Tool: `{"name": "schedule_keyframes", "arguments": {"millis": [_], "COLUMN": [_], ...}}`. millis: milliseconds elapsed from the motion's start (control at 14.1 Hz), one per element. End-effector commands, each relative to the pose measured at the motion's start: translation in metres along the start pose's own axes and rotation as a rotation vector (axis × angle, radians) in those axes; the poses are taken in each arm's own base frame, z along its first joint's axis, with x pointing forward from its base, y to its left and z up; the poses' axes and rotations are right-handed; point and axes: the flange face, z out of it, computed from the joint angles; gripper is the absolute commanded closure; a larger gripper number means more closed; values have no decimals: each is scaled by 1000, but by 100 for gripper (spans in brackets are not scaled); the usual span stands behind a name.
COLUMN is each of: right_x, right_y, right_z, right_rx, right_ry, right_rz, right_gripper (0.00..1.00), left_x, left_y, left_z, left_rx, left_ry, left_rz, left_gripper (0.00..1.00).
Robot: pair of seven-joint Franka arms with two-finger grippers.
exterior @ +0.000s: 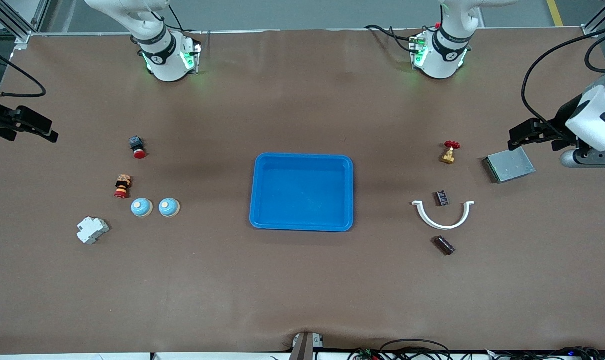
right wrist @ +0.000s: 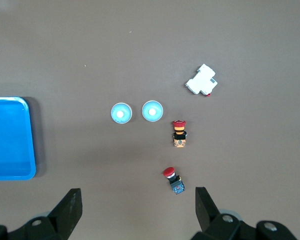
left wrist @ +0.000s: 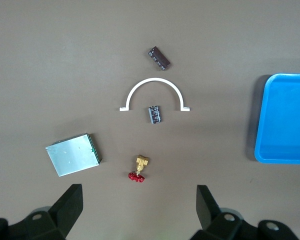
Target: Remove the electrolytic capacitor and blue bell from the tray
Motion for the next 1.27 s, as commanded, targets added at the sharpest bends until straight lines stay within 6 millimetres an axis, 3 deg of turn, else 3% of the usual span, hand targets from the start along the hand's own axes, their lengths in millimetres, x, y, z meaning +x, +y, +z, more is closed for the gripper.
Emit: {"name": "schedule_keyframes", "arguments": {"millis": [0, 779, 1204], "right_x": [0, -1, -2], "right_y": [-2, -2, -1], "right_z": [0, 1, 1], "right_rx": [15, 15, 15], "right_ry": [1, -6, -8], "right_rz": [6, 6, 8], "right_gripper": [0, 0, 0], "left_x": [-3, -2, 3], "left_y": [-1, 3, 1], "left_z": [-2, -4, -15], "left_rx": [0, -3, -9], "left_ry": [15, 34, 116], "left_rz": [-7, -3, -10], "left_gripper": [0, 0, 0]}}
